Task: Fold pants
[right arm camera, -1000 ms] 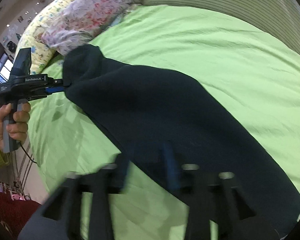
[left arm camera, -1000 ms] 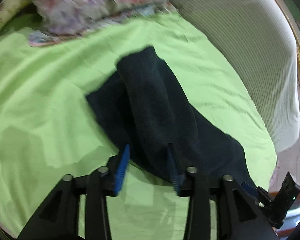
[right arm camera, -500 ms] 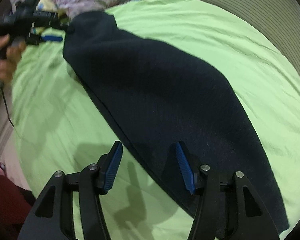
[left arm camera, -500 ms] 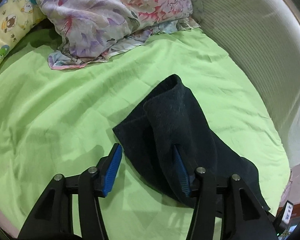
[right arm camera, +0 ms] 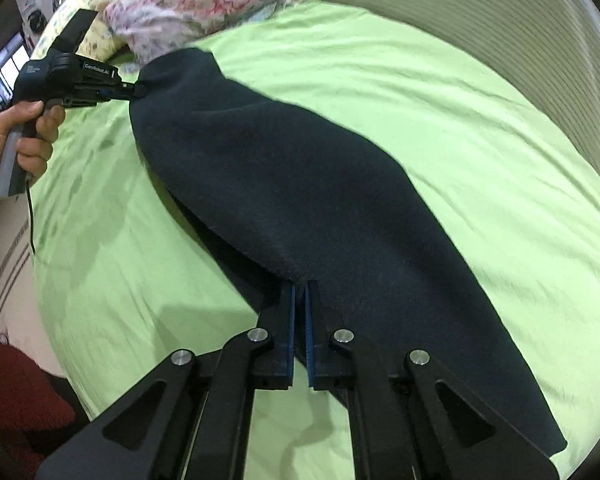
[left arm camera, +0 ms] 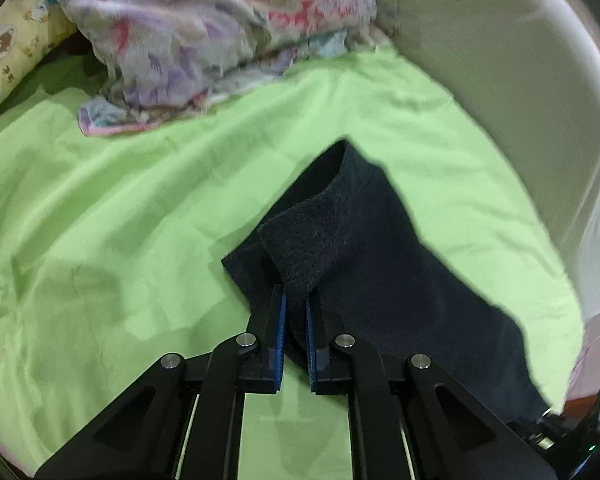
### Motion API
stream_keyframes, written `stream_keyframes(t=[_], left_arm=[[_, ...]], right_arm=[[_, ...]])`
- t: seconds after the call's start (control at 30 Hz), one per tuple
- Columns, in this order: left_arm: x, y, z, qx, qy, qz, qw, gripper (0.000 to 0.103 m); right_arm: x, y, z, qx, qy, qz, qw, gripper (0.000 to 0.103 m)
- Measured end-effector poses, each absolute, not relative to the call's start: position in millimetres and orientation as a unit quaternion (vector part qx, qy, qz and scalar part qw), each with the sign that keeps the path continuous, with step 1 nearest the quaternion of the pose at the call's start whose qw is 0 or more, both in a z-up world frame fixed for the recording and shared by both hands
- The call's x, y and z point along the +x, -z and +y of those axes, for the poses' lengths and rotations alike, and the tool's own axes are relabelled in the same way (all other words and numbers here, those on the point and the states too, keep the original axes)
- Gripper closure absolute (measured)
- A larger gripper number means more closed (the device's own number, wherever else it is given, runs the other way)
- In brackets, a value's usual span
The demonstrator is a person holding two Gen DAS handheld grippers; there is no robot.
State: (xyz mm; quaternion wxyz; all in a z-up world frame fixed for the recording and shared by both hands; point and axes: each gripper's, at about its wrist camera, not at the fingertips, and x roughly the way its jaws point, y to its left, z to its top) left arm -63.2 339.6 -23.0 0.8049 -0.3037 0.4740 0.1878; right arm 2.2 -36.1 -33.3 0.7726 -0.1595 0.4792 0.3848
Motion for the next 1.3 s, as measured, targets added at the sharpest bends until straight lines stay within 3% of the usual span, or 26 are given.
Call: stream_keyframes(t=[0.13,0.17,0.2,0.23,0.27,0.3,0.37,0.57,0.7,0.77,0.9,1.03,1.3], left_arm=[[-70.4,21.5,338.5,-0.299,-0.196,0.482,0.800,0.082],[-72.8,18.4,339.5,-0.299,-0.204,0.481,0.799,0.061],[-79.2,11.9,343.2,-0.300,-0.225,0.477,0.795,0.051],[-83.6,8.4,346.1,-0.304,-0.236,0.471,0.794,0.039],[-88.9,5.8,350.6,-0.315,-0.246,0.465,0.790,0.036],[-92.5,6.2,356.4,-0.332,-0.249,0.463,0.783,0.035],[-91.2,15.2,366.7,-0.365,-0.243,0.480,0.760,0.026],[-66.7,42.0,380.0,-0.428,-0.230,0.503,0.715,0.026],[-37.5,49.9,377.2,-0.396,-0.240,0.520,0.718,0.028],[-30.4,50.5,374.8,-0.390,-0.230,0.511,0.731,0.043],[-24.5,52.2,371.4,-0.380,-0.220,0.501,0.746,0.054],[-34.0,38.5,369.8,-0.388,-0.184,0.460,0.777,0.083],[-66.7,0.6,363.6,-0.397,-0.111,0.395,0.821,0.088]], right_arm=[[5.3,49.2,-25.8,-0.165,-0.380,0.515,0.750,0.092],[6.4,47.7,-24.2,-0.162,-0.379,0.517,0.750,0.090],[7.9,42.0,-23.8,-0.148,-0.382,0.517,0.751,0.085],[8.9,37.4,-24.5,-0.134,-0.387,0.515,0.753,0.074],[10.9,29.9,-27.3,-0.114,-0.392,0.511,0.756,0.066],[15.7,21.0,-30.8,-0.088,-0.393,0.505,0.763,0.050],[26.6,9.0,-33.8,-0.053,-0.389,0.492,0.777,0.045],[105.6,3.9,-38.6,0.063,-0.336,0.493,0.800,0.045],[150.1,30.2,-17.7,0.059,-0.336,0.538,0.771,0.056],[161.6,44.7,-4.0,0.054,-0.342,0.560,0.752,0.057],[167.7,73.1,18.0,0.016,-0.347,0.597,0.723,0.059],[155.9,68.3,32.3,-0.052,-0.374,0.592,0.712,0.060],[147.9,56.1,51.9,-0.145,-0.416,0.567,0.696,0.066]])
